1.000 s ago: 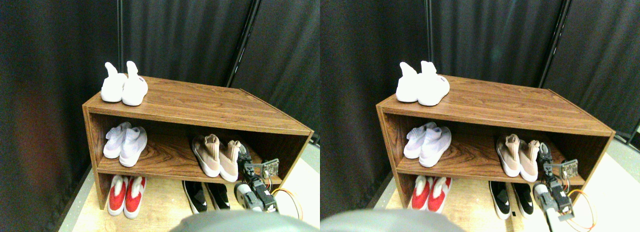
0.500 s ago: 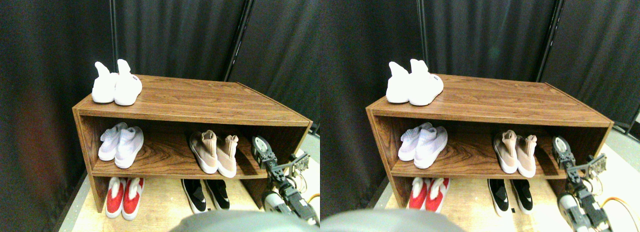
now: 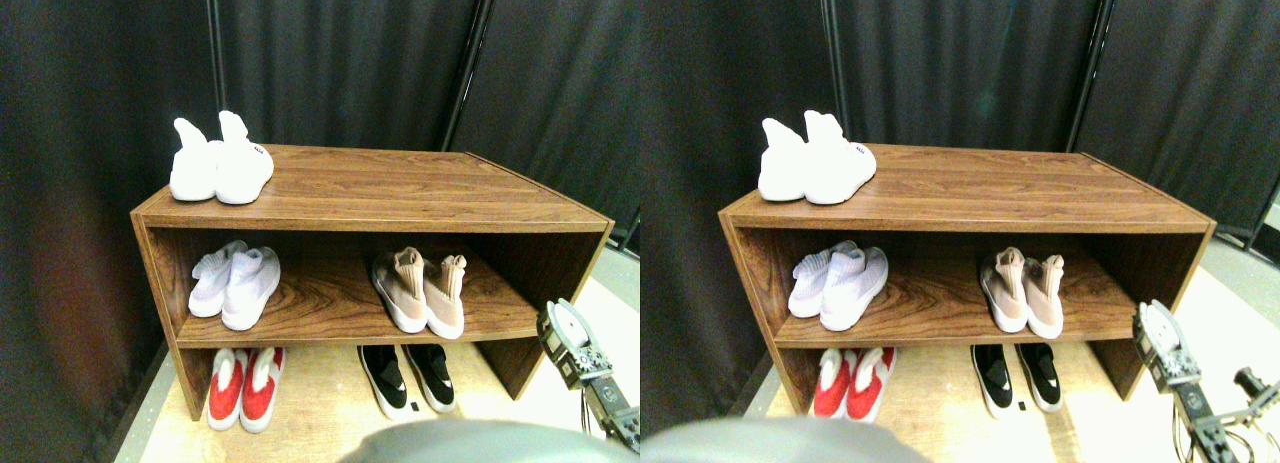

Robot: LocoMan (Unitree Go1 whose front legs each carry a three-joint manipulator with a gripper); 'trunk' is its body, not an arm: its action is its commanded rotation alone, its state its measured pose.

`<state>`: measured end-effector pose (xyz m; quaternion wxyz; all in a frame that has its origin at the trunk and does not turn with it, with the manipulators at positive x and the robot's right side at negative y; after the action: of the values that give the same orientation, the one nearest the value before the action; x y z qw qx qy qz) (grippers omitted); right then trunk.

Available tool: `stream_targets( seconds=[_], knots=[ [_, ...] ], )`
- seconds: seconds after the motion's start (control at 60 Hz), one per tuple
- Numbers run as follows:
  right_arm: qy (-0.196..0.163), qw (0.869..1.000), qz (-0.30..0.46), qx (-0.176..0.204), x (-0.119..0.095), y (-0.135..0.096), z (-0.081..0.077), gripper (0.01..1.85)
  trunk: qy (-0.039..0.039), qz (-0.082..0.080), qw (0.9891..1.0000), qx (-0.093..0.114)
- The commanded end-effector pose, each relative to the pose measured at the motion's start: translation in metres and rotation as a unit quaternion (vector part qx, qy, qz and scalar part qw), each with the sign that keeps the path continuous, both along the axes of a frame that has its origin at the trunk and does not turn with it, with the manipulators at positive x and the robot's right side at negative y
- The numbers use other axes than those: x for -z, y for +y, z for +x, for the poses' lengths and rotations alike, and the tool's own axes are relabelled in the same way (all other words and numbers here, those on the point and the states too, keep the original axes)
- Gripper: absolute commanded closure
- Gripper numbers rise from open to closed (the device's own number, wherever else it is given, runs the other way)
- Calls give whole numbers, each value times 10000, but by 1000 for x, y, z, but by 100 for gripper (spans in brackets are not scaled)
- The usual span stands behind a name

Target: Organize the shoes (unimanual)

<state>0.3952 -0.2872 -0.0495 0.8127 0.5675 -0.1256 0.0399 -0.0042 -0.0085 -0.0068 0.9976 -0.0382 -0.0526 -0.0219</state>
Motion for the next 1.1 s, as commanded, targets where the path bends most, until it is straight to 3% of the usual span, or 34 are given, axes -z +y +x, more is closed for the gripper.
stream_targets(
  seconds=[0.017,0.067,0.167,0.483,0.733,0.883,1.1],
  knots=[
    [-248,9995,-48,-199,5,2,-19,180,276,-159,9995,-17],
    [-210,9997,35,-148,11,2,-24,180,337,-148,9993,-29],
    [-66,9986,-16,-530,27,-1,-24,180,411,-144,9990,-26],
    [539,9948,716,-478,90,-3,-12,180,609,-154,9980,-71],
    [929,9904,931,-419,122,1,3,180,654,-171,9977,-78],
    [1209,9882,935,-64,134,4,22,180,684,-193,9974,-105],
    [1422,9852,955,-27,146,-2,50,180,723,-211,9970,-150]
  ],
)
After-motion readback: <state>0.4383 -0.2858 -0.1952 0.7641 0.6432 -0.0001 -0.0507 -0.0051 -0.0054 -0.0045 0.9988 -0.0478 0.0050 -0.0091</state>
